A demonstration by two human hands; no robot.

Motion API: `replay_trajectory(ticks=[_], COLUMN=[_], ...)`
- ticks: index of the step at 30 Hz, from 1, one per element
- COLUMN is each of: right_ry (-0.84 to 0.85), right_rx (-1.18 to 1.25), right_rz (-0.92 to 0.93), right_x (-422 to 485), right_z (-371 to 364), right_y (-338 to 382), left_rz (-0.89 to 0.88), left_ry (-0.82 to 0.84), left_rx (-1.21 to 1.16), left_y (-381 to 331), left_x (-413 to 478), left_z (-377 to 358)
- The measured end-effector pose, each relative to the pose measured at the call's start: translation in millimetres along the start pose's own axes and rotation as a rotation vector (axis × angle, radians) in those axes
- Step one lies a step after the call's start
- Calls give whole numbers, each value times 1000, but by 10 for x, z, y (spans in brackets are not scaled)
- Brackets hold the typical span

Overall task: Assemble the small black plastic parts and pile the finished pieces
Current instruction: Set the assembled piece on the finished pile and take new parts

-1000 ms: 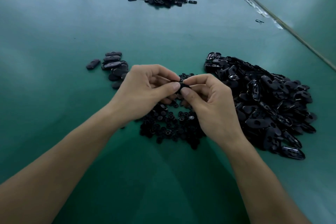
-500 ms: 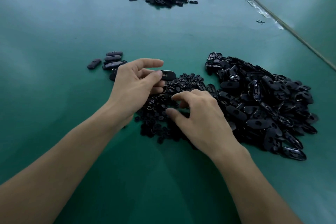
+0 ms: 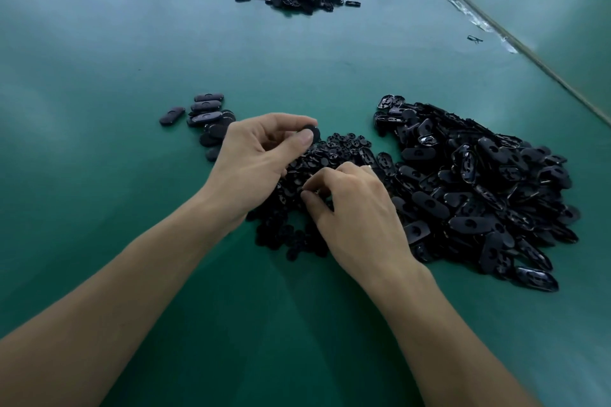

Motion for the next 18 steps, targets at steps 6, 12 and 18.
replay_trajectory(ticks=[6,12,18], right_ry=[-19,-79,-112], right_rx=[-3,91,232], right_rz=[9,35,-4], right_x=[4,20,31], right_z=[-4,26,75], right_y=[-4,-28,-63], left_rz=[8,11,25], left_ry=[6,-27,-49], left_rx=[-15,-11,-25], left_y=[-10,32,65], left_x=[-27,-19,-2], left_z=[-9,-1,38])
Point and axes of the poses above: each hand's wrist, its own x-axis towards the middle knuckle, its own z-axis out of the back of the hand, y = z × x, the point moved 3 cm from there along x, towards the middle knuckle, and after that the axes turned 9 degrees about x, right-handed, at the moved point
